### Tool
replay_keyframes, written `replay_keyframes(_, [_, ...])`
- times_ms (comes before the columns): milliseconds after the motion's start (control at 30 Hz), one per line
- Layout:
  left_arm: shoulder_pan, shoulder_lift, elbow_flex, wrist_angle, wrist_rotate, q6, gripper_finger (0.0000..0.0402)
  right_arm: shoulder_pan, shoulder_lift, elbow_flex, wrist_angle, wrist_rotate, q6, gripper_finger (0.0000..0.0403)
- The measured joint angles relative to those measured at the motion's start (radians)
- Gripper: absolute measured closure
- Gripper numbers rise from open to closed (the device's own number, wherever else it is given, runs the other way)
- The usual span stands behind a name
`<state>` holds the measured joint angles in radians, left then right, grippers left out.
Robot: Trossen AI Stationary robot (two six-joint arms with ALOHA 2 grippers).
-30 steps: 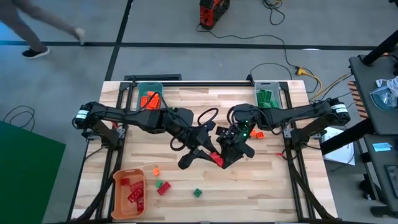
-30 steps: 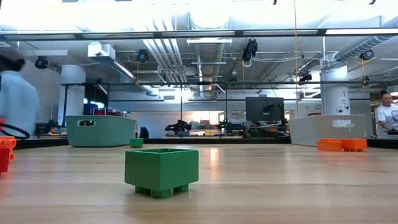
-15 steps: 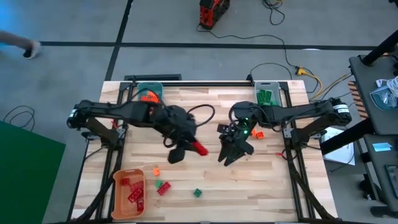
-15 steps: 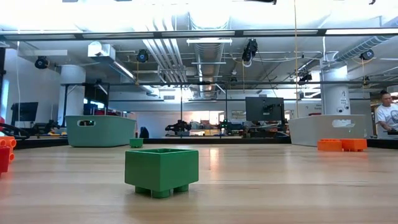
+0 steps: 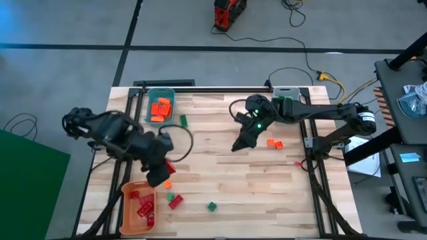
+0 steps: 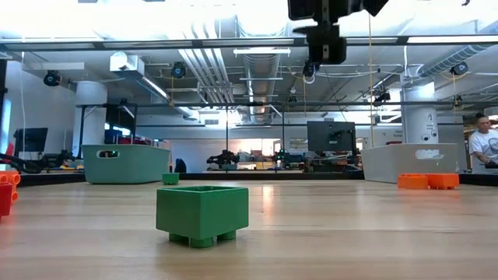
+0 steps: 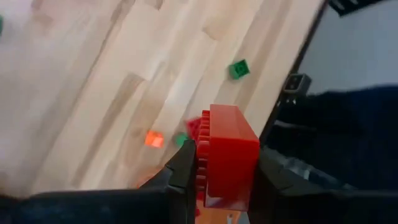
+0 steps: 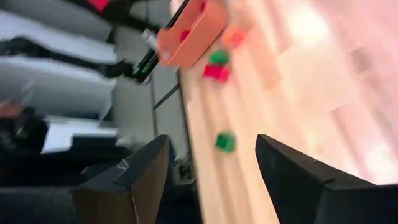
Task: Sort blocks
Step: Put the right red game piece into the orange bin
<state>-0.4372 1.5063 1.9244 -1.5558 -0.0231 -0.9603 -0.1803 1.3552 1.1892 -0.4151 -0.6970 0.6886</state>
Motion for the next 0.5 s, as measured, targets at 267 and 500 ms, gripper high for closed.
replay_keyframes(267, [-0.199, -0.035, -0.17, -0.014, -0.044, -0.417, 0.0334, -0.057, 0.0, 0.0, 0.012, 0.126, -0.031, 0.0176])
replay_keyframes(500, [-0.376, -0.111, -0.421, 0.014, 0.078, -0.7, 0.0334, -0.069, 0.0, 0.0, 0.024, 0.134, -0.055, 0.0177])
